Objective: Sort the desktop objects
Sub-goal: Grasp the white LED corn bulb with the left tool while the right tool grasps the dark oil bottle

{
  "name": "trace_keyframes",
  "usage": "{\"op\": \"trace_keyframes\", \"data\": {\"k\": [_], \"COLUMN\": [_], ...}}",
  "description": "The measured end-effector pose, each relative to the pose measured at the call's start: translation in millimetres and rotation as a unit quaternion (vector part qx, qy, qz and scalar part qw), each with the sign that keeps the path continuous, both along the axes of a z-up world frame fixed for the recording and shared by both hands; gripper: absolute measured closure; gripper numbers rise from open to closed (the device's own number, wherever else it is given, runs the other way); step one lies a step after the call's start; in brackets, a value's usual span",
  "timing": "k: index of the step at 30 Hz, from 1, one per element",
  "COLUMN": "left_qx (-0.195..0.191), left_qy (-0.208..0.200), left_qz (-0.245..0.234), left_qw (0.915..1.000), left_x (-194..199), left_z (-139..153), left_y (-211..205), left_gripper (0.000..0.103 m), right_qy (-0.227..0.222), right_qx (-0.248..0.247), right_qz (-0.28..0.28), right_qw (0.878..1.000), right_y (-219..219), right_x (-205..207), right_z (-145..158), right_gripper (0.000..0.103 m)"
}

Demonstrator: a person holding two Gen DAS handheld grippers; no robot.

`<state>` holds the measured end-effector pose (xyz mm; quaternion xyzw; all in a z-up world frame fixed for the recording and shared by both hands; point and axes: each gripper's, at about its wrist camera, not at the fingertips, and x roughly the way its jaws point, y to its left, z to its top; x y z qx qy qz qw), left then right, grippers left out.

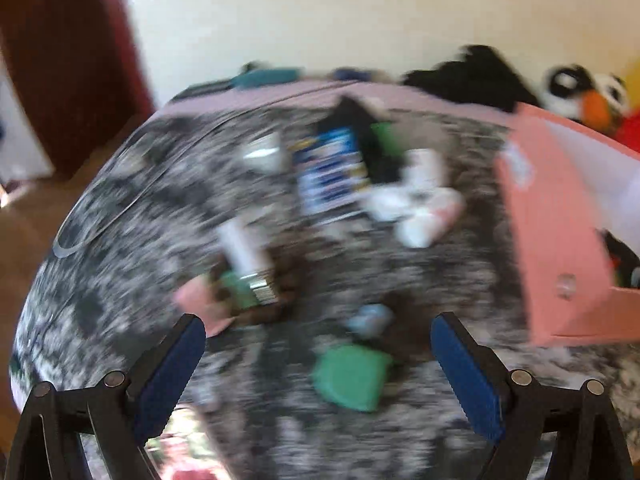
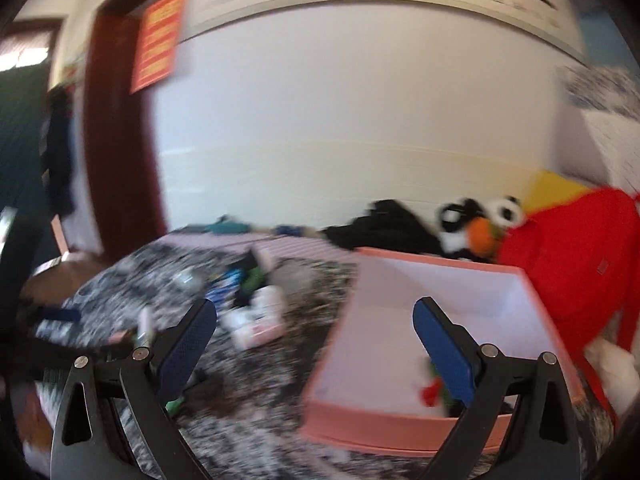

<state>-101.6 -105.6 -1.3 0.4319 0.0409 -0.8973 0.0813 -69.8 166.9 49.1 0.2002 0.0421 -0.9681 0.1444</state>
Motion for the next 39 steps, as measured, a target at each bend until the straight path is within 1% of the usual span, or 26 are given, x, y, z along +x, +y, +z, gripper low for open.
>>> {"op": "trace_keyframes", "data": {"k": [2,5,8,10,11,12,13,14,15,17,19,20,22,23,26,28,32,34,36,39], "left_qx": [0.022,0.035,0.049,0.052,0.051,0.047,0.042,0.038,0.035,0.040,0.047,0.053,0.061,0.059,0.054,0.053,0.057,0.059,0.061,0.070], "left_qy": [-0.005,-0.008,-0.013,-0.021,-0.024,-0.022,-0.019,-0.017,-0.015,-0.013,-0.012,-0.012,-0.016,-0.022,-0.041,-0.055,-0.077,-0.083,-0.088,-0.092], "left_qz": [0.012,0.025,0.031,0.029,0.026,0.021,0.014,0.009,0.003,-0.001,-0.003,-0.004,-0.009,-0.010,-0.015,-0.017,-0.018,-0.019,-0.013,-0.005], "left_qw": [0.9997,0.9991,0.9982,0.9980,0.9981,0.9984,0.9988,0.9991,0.9993,0.9991,0.9988,0.9985,0.9979,0.9979,0.9976,0.9969,0.9953,0.9946,0.9942,0.9933], "left_x": [1,1,-2,-10,-15,-18,-24,-31,-39,-56,-70,-78,-93,-99,-114,-123,-134,-139,-144,-149], "left_z": [-9,-25,-44,-55,-59,-60,-61,-61,-61,-63,-63,-64,-70,-73,-84,-93,-110,-115,-119,-123], "left_y": [-31,-71,-98,-106,-108,-108,-107,-106,-104,-103,-102,-100,-96,-94,-88,-85,-86,-88,-91,-95], "left_gripper": [0.008,0.008,0.008,0.009,0.009,0.010,0.010,0.011,0.011,0.011,0.012,0.012,0.013,0.013,0.018,0.019,0.020,0.024,0.026,0.029], "right_qy": [-0.016,-0.063,-0.117,-0.153,-0.174,-0.195,-0.224,-0.252,-0.276,-0.327,-0.360,-0.368,-0.376,-0.379,-0.390,-0.402,-0.426,-0.438,-0.442,-0.442], "right_qx": [0.009,0.011,0.011,0.006,-0.001,-0.009,-0.024,-0.045,-0.065,-0.117,-0.159,-0.171,-0.186,-0.192,-0.209,-0.222,-0.229,-0.232,-0.234,-0.233], "right_qz": [0.032,0.067,0.082,0.087,0.090,0.093,0.099,0.107,0.115,0.122,0.121,0.119,0.116,0.114,0.111,0.106,0.089,0.082,0.077,0.072], "right_qw": [0.999,0.996,0.990,0.984,0.981,0.976,0.969,0.961,0.952,0.930,0.911,0.906,0.901,0.898,0.890,0.882,0.871,0.864,0.862,0.863], "right_y": [-26,-57,-79,-87,-89,-91,-94,-96,-97,-99,-102,-104,-108,-110,-117,-121,-125,-126,-127,-130], "right_x": [0,-10,-27,-41,-49,-56,-65,-73,-80,-94,-105,-109,-114,-116,-124,-128,-133,-136,-138,-141], "right_z": [-11,-32,-57,-73,-81,-89,-99,-107,-114,-131,-144,-148,-153,-156,-163,-169,-182,-189,-193,-196], "right_gripper": [0.003,0.004,0.009,0.012,0.018,0.027,0.032,0.040,0.043,0.043,0.043,0.043,0.043,0.044,0.045,0.046,0.046,0.046,0.046,0.047]}}
